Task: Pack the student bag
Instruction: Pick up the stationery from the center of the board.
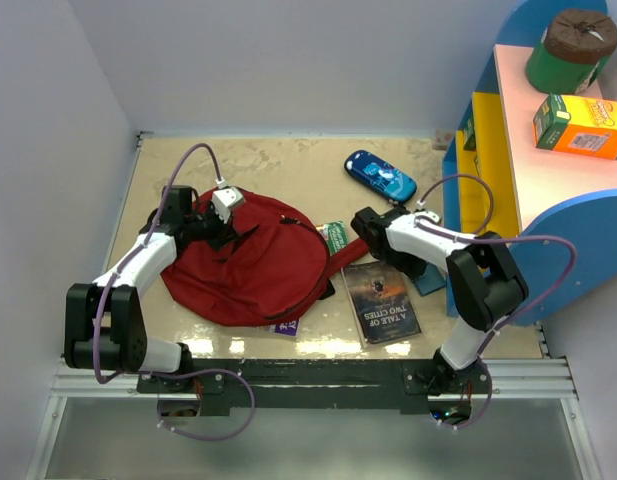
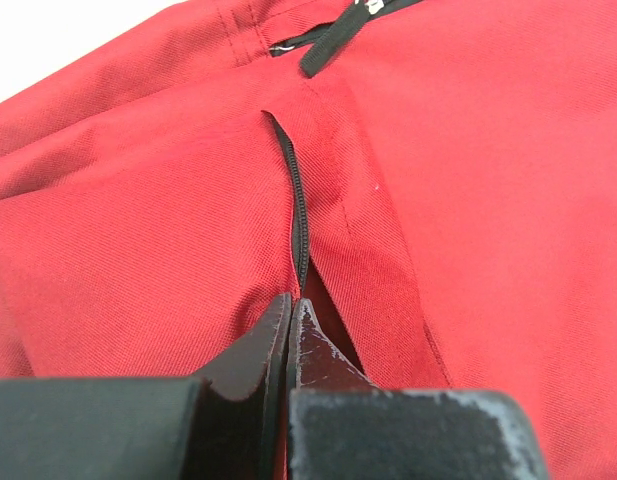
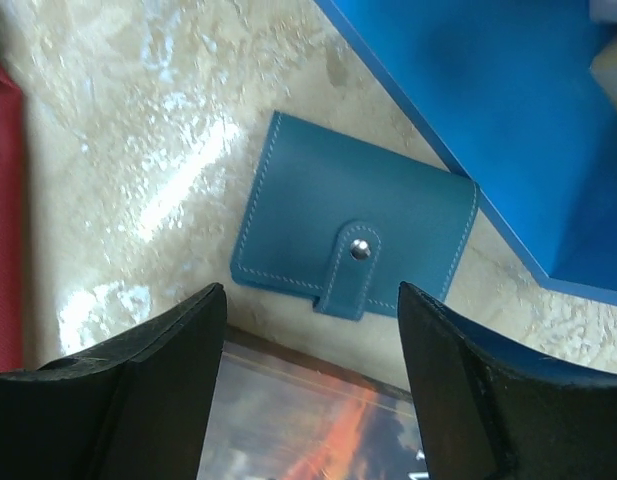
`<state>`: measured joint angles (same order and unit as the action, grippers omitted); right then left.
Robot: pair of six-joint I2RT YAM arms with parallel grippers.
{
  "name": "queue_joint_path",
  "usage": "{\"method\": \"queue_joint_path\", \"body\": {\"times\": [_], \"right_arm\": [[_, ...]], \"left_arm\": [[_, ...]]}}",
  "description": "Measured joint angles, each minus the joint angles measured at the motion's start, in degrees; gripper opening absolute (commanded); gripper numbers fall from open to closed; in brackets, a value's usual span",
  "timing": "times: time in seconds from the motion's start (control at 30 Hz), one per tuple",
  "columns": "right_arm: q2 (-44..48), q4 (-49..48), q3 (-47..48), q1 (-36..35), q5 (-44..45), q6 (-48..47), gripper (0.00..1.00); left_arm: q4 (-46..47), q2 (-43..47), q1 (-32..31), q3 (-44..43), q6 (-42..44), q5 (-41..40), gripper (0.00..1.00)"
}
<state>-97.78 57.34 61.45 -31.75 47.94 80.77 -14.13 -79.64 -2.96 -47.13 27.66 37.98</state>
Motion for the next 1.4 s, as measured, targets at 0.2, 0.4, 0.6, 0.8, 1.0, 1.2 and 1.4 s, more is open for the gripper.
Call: {"method": "queue_joint_path", "body": {"times": [0.2,0.4,0.6,0.8,1.0,1.2,1.4], "right_arm": [[-2.38,0.07,0.9,1.09,2.58,0.83,0.69],[-6.75,0.15,0.92,1.84,4.63,1.2,0.62],[-8.46,0.31,1.81,1.84,5.95,1.01,0.61],[-9.07,-0.37,2.45,1.84,5.99,-0.55,0.68],[-9.16,-2.54,2.71,1.84,5.2,-2.69,0.7],[-9.16,-3.15,2.71,1.84,4.83,-3.5,0.52],[-9.16,-3.85,2.71,1.84,3.85,-4.09,0.42]], "left_arm": [[-0.92,-0.02,0.0,-0.04,0.5,0.87,0.0],[-1.7,-0.09,0.0,-0.33,0.72,1.07,0.0],[-1.92,-0.09,0.0,-0.39,0.72,1.09,0.0],[-2.67,-0.07,0.0,-0.76,0.63,1.22,0.0],[-3.02,-0.04,0.0,-0.92,0.61,1.27,0.0],[-3.26,-0.04,0.0,-1.07,0.61,1.27,0.0],[-3.63,-0.04,0.0,-1.44,0.66,1.25,0.0]]}}
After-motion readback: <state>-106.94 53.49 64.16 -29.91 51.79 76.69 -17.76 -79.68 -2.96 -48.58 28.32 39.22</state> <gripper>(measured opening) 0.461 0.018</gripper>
